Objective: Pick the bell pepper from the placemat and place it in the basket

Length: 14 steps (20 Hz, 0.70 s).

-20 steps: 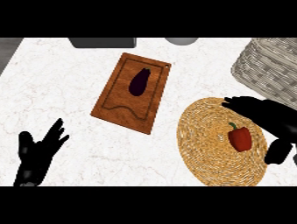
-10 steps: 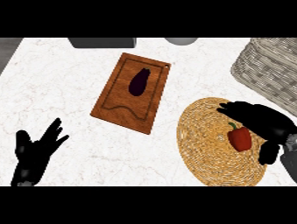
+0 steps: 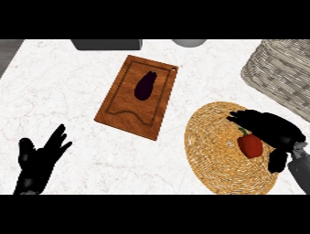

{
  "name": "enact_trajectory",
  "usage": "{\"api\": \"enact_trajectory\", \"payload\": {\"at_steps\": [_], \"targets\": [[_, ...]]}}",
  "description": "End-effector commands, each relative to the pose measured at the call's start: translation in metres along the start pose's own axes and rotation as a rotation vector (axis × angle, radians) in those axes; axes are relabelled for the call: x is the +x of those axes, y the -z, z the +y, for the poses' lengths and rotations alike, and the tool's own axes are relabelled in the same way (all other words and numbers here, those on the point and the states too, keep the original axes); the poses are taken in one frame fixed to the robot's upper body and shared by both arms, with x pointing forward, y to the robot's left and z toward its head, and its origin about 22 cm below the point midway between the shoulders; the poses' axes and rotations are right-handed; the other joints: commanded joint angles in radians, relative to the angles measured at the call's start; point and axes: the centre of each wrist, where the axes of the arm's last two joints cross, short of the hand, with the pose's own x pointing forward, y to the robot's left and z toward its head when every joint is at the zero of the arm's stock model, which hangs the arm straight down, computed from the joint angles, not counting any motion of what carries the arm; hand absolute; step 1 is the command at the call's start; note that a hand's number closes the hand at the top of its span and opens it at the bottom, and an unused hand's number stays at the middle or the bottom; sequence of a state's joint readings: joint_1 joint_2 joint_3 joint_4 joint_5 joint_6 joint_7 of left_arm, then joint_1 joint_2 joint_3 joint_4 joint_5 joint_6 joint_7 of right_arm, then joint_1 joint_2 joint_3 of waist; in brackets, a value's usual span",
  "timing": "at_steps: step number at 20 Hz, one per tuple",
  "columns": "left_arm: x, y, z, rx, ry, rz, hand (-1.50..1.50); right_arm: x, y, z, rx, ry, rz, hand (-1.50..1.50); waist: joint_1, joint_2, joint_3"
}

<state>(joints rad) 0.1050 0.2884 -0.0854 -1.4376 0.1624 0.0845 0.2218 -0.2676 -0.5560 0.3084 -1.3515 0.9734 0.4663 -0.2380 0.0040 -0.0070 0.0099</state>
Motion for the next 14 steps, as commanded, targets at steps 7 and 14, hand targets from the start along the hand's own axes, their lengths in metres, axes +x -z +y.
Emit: {"api": "enact_trajectory", "payload": {"at_steps": [7, 14], "targets": [[-0.007, -0.002, -0.004, 0.007, 0.011, 0.087, 0.00, -0.005, 0.022, 0.024, -0.016, 0.002, 0.016, -1.50, 0.004, 0.009, -0.009], [-0.015, -0.001, 0.006, -0.011, -0.015, 0.094, 0.00, -0.005, 0.025, 0.008, -0.081, -0.151, -0.068, 1.50, 0.004, 0.009, -0.010]]}}
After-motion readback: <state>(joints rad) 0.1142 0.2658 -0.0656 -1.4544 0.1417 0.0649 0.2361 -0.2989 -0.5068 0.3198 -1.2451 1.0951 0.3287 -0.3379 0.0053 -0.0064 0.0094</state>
